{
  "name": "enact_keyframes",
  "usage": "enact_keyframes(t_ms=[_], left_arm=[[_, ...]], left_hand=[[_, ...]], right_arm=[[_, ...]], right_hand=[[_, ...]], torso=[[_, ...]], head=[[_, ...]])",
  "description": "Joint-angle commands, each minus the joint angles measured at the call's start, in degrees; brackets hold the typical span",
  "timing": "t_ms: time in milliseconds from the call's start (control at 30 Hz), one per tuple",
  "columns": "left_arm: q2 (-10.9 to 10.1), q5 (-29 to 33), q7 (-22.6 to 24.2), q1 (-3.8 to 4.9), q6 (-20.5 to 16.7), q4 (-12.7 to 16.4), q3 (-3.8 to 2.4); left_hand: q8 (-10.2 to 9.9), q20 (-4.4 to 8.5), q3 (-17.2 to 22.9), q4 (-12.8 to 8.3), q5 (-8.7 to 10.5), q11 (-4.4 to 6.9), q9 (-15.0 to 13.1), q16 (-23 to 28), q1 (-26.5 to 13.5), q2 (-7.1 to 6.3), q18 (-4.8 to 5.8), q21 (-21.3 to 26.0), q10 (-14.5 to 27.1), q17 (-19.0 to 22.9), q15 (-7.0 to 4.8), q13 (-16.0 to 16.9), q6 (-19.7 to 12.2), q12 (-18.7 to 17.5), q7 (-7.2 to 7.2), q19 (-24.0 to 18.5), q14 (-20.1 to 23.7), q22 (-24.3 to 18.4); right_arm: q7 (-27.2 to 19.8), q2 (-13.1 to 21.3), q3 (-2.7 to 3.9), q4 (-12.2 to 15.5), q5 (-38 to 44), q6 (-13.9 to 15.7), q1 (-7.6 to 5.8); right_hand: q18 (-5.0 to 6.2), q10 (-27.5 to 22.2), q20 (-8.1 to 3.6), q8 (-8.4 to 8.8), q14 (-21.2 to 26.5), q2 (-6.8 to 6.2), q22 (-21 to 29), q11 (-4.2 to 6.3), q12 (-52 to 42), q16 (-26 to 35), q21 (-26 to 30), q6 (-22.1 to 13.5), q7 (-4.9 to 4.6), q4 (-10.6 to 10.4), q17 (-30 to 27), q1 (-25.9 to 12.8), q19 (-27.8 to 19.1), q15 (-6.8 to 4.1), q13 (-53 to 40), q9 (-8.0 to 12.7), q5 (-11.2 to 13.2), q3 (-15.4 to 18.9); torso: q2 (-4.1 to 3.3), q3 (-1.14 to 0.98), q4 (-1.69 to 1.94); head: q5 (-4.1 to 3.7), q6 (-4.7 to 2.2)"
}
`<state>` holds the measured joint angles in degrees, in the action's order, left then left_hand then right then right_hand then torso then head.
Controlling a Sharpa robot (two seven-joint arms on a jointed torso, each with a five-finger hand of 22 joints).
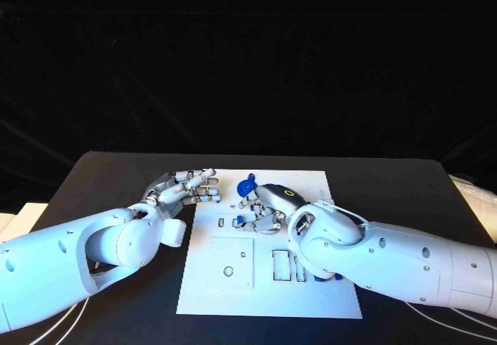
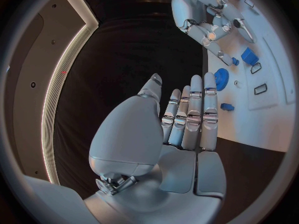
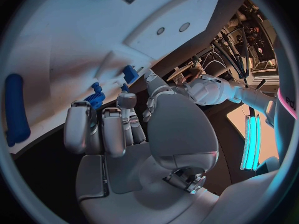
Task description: Assemble the parts on the task board
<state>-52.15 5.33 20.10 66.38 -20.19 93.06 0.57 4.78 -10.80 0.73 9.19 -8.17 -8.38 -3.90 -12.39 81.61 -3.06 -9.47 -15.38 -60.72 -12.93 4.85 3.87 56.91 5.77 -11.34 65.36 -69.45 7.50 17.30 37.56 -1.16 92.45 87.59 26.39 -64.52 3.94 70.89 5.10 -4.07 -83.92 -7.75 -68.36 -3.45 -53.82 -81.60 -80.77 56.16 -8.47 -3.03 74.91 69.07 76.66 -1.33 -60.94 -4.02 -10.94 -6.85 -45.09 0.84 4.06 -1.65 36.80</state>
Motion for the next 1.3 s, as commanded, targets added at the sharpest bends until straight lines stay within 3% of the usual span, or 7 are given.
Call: enact_keyframes(t_ms=[33, 233, 333, 633, 833, 1033, 1300], left_arm=[[-0.21, -6.68, -2.27, 0.08, 1.07, 0.14, -0.05], [-0.45, -17.59, -14.08, 1.75, 1.59, 0.19, -0.04], [-0.04, -23.93, -22.03, 3.43, 3.06, -0.05, -0.03], [4.41, -43.24, -44.42, 8.44, 15.63, -5.22, 0.03], [8.79, -52.15, -50.71, 9.80, 20.50, -9.41, 0.06], [13.23, -56.85, -55.03, 10.23, 24.56, -13.24, 0.12], [17.74, -60.14, -58.46, 10.36, 29.95, -17.14, 0.52]], left_hand=[[-0.31, 1.22, -0.13, -0.41, -0.29, 0.99, -0.05, -2.21, -0.30, 0.56, -1.04, -3.17, -1.10, -2.19, -1.26, 0.12, 0.34, 0.05, 0.81, 4.14, -3.84, 1.68], [0.43, 4.78, -0.90, 1.05, -0.24, 4.08, -0.35, -12.24, -1.92, 0.82, -0.93, -12.28, -11.55, -10.71, -5.02, 2.20, 3.65, 3.45, 2.60, 11.90, -16.04, 7.01], [0.68, 7.35, -2.10, 2.05, -0.08, 5.69, -0.46, -56.68, -2.76, -0.32, 3.40, -43.49, -16.22, -53.19, -6.71, 5.59, 4.25, 7.16, 3.92, 19.94, -19.03, 41.14], [6.33, 7.80, -5.63, 7.29, -0.13, 7.53, -2.64, -74.25, -6.89, 1.36, 5.39, -60.72, -13.24, -73.14, -7.52, 23.68, 5.45, 25.60, 5.29, 17.99, -19.67, 60.70], [11.32, 7.92, -8.13, 7.28, -0.05, 8.07, -5.49, -77.61, -8.15, 1.69, 6.40, -66.02, -13.34, -77.07, -8.20, 40.26, 6.08, 42.15, 6.61, 18.88, -20.55, 67.94], [18.05, 8.71, -10.72, 7.34, 2.01, 9.29, -11.83, -77.61, -10.89, 3.21, 7.85, -70.72, -16.73, -77.07, -8.91, 56.43, 5.77, 57.76, 8.04, 21.48, -20.55, 75.47], [23.08, 9.08, -12.75, 7.57, 5.29, 9.80, -18.03, -77.61, -13.57, 3.31, 8.32, -71.99, -17.48, -77.07, -9.46, 60.89, 3.64, 61.90, 8.69, 22.30, -20.55, 77.68]], right_arm=[[-12.19, 2.17, 0.48, 1.85, -7.85, 4.39, -0.39], [-21.80, 8.62, 1.02, 4.90, -29.82, -3.02, -4.01], [-24.05, 11.59, 1.08, 5.38, -40.05, -5.20, -5.71], [-28.26, 16.50, 0.96, 2.00, -59.31, -8.31, -9.38], [-32.48, 16.80, 0.82, -1.05, -66.68, -12.81, -9.95], [-33.55, 16.71, 0.69, -2.18, -69.57, -13.66, -10.07], [-33.20, 16.57, 0.53, -3.19, -70.28, -11.97, -10.12]], right_hand=[[0.93, -0.23, 0.37, 0.04, -3.13, 1.02, 0.92, -0.18, -0.80, 0.79, 0.75, -0.85, -0.13, -0.52, 1.32, 0.84, -0.56, 0.62, -0.22, 0.12, 1.28, 1.03], [1.84, -0.97, 0.45, -0.45, -2.01, 2.41, 5.37, -0.14, -0.42, 3.77, 3.27, -0.73, -0.10, -0.21, -2.25, 2.64, -3.37, 0.64, 0.64, -0.04, 1.34, 2.52], [2.67, -1.13, 0.28, -0.93, -0.74, 3.62, 9.65, 0.13, 0.24, 7.45, 5.83, -0.06, 0.14, 0.47, -6.48, 4.13, -5.87, 0.40, 1.57, -0.14, 1.25, 2.80], [6.65, -1.88, 1.39, -0.68, 11.46, 7.32, 42.16, -0.47, 38.67, 52.68, 36.01, 2.83, -0.20, 1.38, -44.09, 7.64, -21.07, 1.59, 34.34, 0.06, 2.61, -0.88], [6.87, -0.73, 3.77, 0.38, 13.71, 6.25, 52.94, -3.36, 50.40, 69.55, 50.99, 2.38, -2.07, 2.26, -55.17, 8.23, -18.06, 4.31, 48.35, 0.21, 2.54, -6.44], [6.77, 6.41, 0.51, 0.01, 0.66, 5.19, 54.19, -0.25, 47.55, 67.69, 49.88, 3.63, -0.29, 4.09, -56.76, 8.28, -4.78, 0.97, 51.15, 0.03, 3.31, -8.17], [6.13, 9.09, -1.05, 0.16, 1.16, 3.47, 48.76, 1.04, 42.89, 53.42, 42.02, 3.93, 0.72, 5.43, -47.14, 6.65, -3.82, -0.17, 45.76, 0.13, 2.66, -7.02]], torso=[[0.30, -0.08, -0.03], [1.20, -0.35, -0.22], [1.81, -0.40, -0.33], [3.29, -0.80, -0.70], [3.62, -1.09, -0.96], [3.73, -1.15, -0.89], [3.58, -1.01, -0.91]], head=[[0.17, 0.05], [0.78, 0.10], [0.84, 0.54], [1.28, 1.20], [2.04, 1.35], [2.36, 1.46], [2.44, 1.84]])
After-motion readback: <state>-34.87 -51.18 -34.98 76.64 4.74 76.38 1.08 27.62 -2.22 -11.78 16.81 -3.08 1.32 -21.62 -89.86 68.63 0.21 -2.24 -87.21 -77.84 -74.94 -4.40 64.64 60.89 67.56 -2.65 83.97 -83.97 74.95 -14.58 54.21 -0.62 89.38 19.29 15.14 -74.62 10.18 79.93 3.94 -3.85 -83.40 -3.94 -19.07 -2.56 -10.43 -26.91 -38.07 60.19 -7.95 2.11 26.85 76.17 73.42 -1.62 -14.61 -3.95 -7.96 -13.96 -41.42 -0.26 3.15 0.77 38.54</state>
